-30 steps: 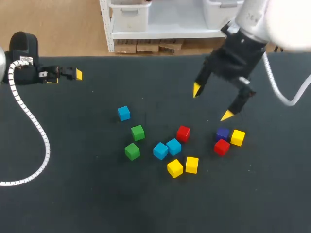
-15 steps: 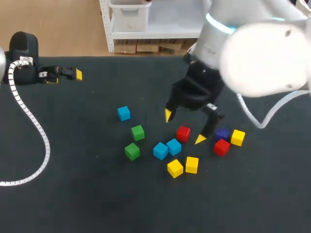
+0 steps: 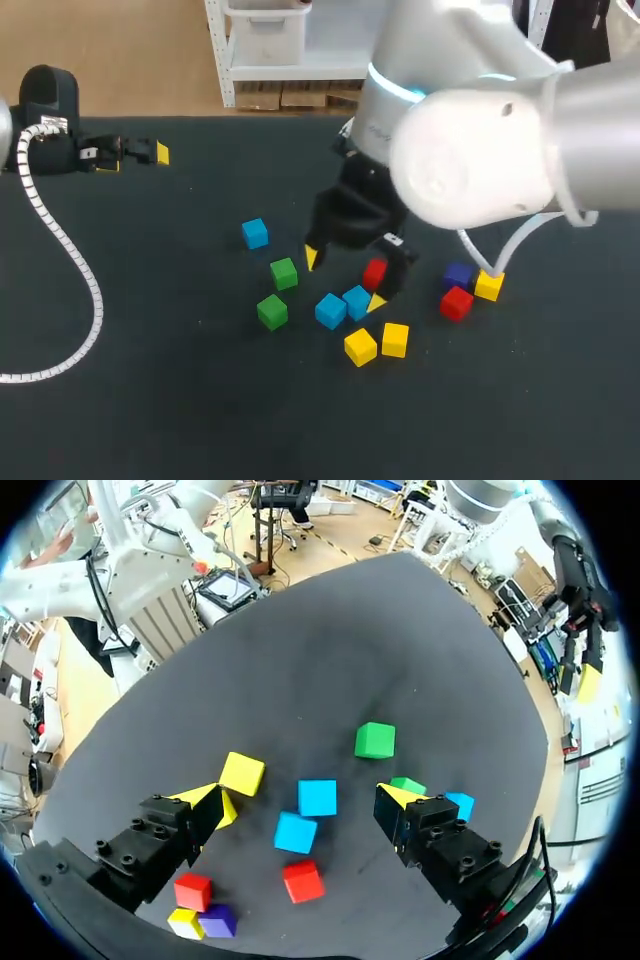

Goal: Place the blue cubes, place green cubes on the blue cubes, place the yellow cubes on the green cubes, then place the red cubes on the yellow cubes, and place purple cube on the red cubes.

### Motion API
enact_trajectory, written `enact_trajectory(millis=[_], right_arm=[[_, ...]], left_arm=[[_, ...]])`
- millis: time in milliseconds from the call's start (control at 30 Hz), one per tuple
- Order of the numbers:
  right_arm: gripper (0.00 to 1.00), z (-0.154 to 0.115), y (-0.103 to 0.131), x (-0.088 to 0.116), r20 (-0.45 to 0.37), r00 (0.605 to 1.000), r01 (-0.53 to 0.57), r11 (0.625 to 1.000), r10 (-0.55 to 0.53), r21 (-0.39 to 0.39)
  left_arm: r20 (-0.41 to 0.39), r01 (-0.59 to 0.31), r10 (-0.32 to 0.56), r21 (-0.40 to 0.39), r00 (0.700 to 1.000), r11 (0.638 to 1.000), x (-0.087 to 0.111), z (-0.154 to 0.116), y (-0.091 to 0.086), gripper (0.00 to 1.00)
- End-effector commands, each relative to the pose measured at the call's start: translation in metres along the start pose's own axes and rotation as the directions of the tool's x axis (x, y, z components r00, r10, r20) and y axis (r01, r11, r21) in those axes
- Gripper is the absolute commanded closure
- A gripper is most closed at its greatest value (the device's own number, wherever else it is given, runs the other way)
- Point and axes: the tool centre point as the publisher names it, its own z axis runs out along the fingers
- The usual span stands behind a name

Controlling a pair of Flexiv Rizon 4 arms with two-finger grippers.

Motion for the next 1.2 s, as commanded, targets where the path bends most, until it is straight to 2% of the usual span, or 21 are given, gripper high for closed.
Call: enact_trajectory(millis=[33,100,133,167,200,233,267,300,600,700,867,933,1067,1133,1200], right_arm=[[0.00,0.015,-0.009,0.003,-0.005,1.000,-0.001,1.000,0.001,-0.013],[0.00,0.020,-0.011,0.004,-0.005,1.000,-0.003,1.000,0.003,-0.016],[0.07,0.023,-0.011,0.004,-0.003,1.000,-0.004,1.000,0.004,-0.017],[0.23,0.024,-0.012,0.004,-0.003,1.000,-0.005,1.000,0.005,-0.017],[0.29,0.027,-0.014,0.004,-0.003,1.000,-0.006,1.000,0.006,-0.019],[0.24,0.029,-0.014,0.004,-0.003,1.000,-0.007,1.000,0.007,-0.021],[0.04,0.031,-0.015,0.003,-0.003,1.000,-0.007,1.000,0.007,-0.022],[0.00,0.032,-0.016,0.003,-0.004,1.000,-0.007,1.000,0.007,-0.022],[0.00,0.048,-0.017,0.004,0.002,1.000,-0.014,0.999,0.014,-0.041],[0.15,0.052,-0.019,0.006,0.000,1.000,-0.015,0.999,0.015,-0.045],[0.16,0.059,-0.022,0.011,-0.004,1.000,-0.023,0.999,0.023,-0.049],[0.29,0.062,-0.024,0.013,-0.006,1.000,-0.027,0.998,0.027,-0.051],[0.31,0.068,-0.026,0.017,-0.013,0.999,-0.034,0.998,0.033,-0.059],[0.44,0.070,-0.026,0.018,-0.017,0.999,-0.037,0.997,0.035,-0.063],[0.46,0.071,-0.026,0.021,-0.021,0.999,-0.041,0.997,0.039,-0.069]], left_arm=[[-0.001,0.001,-0.001,-0.002,1.000,1.000,0.000,0.000,-0.001,0.00],[-0.001,0.001,-0.001,-0.002,1.000,1.000,0.000,0.000,-0.001,0.00],[-0.001,0.001,-0.001,-0.002,1.000,1.000,0.000,0.000,-0.001,0.00],[-0.001,0.001,-0.001,-0.002,1.000,1.000,0.000,0.000,-0.001,0.00],[-0.001,0.001,-0.001,-0.002,1.000,1.000,0.000,0.000,-0.001,0.00],[-0.001,0.001,-0.001,-0.002,1.000,1.000,0.000,0.000,-0.001,0.00],[-0.001,0.001,-0.001,-0.002,1.000,1.000,0.000,0.000,-0.001,0.00],[-0.001,0.001,-0.001,-0.002,1.000,1.000,0.000,0.000,-0.001,0.00],[-0.001,0.001,-0.001,-0.002,1.000,1.000,0.000,0.000,-0.001,0.00],[-0.001,0.001,-0.001,-0.002,1.000,1.000,0.000,0.000,-0.001,0.00],[-0.001,0.001,-0.001,-0.002,1.000,1.000,0.000,0.000,-0.001,0.00],[-0.001,0.001,-0.001,-0.002,1.000,1.000,0.000,0.000,-0.001,0.00],[-0.001,0.001,-0.001,-0.002,1.000,1.000,0.000,0.000,-0.001,0.00],[-0.001,0.001,-0.001,-0.002,1.000,1.000,0.000,0.000,-0.001,0.00],[-0.001,0.001,-0.001,-0.002,1.000,1.000,0.000,0.000,-0.001,0.00]])
